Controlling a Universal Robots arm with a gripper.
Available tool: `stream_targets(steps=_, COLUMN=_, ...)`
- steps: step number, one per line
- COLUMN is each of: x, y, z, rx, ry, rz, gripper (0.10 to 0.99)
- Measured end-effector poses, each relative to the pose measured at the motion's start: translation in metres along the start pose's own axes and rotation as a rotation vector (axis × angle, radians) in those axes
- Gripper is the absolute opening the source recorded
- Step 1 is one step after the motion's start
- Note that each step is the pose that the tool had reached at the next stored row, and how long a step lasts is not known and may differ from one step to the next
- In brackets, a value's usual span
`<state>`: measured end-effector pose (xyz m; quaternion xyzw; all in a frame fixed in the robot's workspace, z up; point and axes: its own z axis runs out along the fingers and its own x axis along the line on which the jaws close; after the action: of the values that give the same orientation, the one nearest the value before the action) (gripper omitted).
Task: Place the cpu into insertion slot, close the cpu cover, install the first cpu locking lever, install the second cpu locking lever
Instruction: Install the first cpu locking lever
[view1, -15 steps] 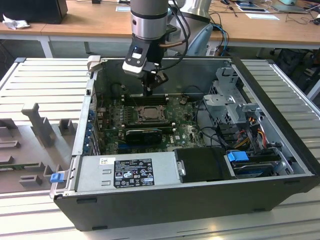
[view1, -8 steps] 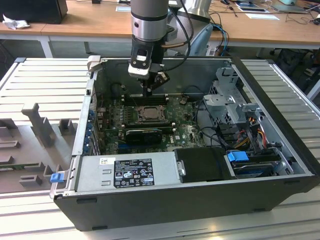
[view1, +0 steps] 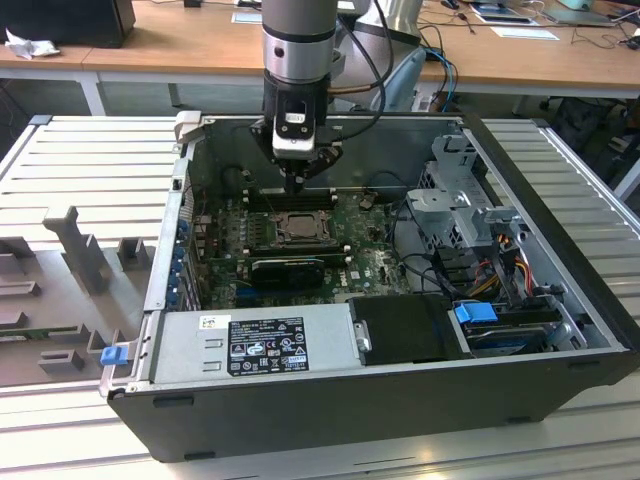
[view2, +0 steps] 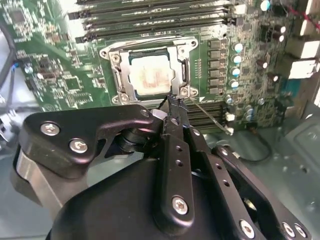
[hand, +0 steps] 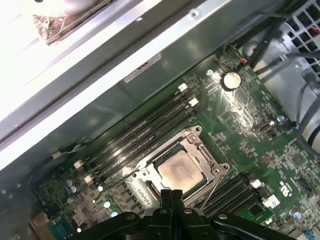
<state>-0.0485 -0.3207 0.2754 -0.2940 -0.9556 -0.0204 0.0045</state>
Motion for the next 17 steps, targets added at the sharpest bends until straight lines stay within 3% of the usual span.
stream_targets(steps=11, x=0.0, y=0.0, z=0.0009, rx=0.005, ry=0.0084, rz=-0.232, gripper=0.106)
stream_targets(steps=17, x=0.0, y=-0.0001, z=0.0021, rx=0.009, ry=0.0157, rz=-0.431, gripper=0.106)
